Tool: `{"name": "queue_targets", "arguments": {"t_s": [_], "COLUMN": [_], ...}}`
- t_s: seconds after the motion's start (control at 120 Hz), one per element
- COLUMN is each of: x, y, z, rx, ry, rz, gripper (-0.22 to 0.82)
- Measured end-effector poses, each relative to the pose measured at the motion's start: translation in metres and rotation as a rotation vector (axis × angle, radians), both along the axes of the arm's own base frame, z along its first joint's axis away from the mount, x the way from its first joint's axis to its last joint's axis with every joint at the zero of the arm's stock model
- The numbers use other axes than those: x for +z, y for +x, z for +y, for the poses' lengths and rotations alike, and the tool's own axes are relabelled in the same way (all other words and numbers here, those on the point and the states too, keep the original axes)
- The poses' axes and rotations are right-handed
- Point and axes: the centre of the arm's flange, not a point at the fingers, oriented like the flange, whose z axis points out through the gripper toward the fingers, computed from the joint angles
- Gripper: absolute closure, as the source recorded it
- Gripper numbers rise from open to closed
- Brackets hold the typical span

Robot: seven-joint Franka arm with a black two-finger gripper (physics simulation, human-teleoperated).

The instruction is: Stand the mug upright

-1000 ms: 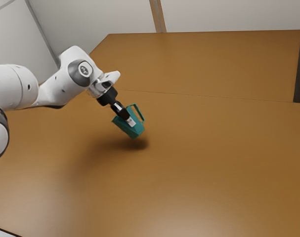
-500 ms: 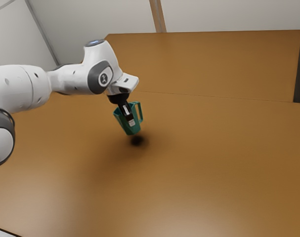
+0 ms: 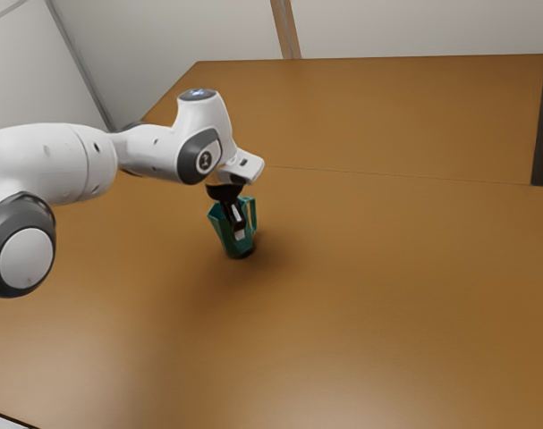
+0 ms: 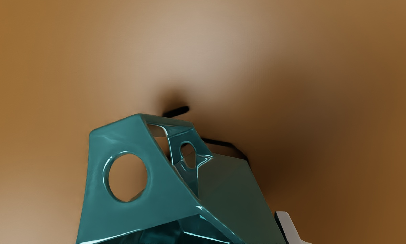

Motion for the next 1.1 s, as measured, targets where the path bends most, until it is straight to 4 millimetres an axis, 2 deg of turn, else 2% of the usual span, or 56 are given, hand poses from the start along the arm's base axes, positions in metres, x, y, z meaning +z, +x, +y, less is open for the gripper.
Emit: {"name": "queue_targets", "arguments": {"t_s": [0.225, 0.442, 0.533, 0.667, 0.767, 0.883, 1.1], "x": [-0.013, -0.012, -0.007, 0.016, 0.053, 0.121, 0.204], "y": [0.001, 0.001, 0.001, 0.000, -0.003, -0.017, -0.034], "z": [-0.001, -0.004, -0.005, -0.004, -0.001, 0.009, 0.036], "rx": [0.023, 0.031, 0.031, 0.034, 0.048, 0.096, 0.215], "ry": [0.005, 0.000, 0.000, -0.003, -0.015, -0.030, -0.027], "rz": [0.010, 0.010, 0.001, -0.033, -0.087, -0.160, -0.180], "gripper": [0.78, 0.33, 0.21, 0.11, 0.07, 0.04, 0.01]}}
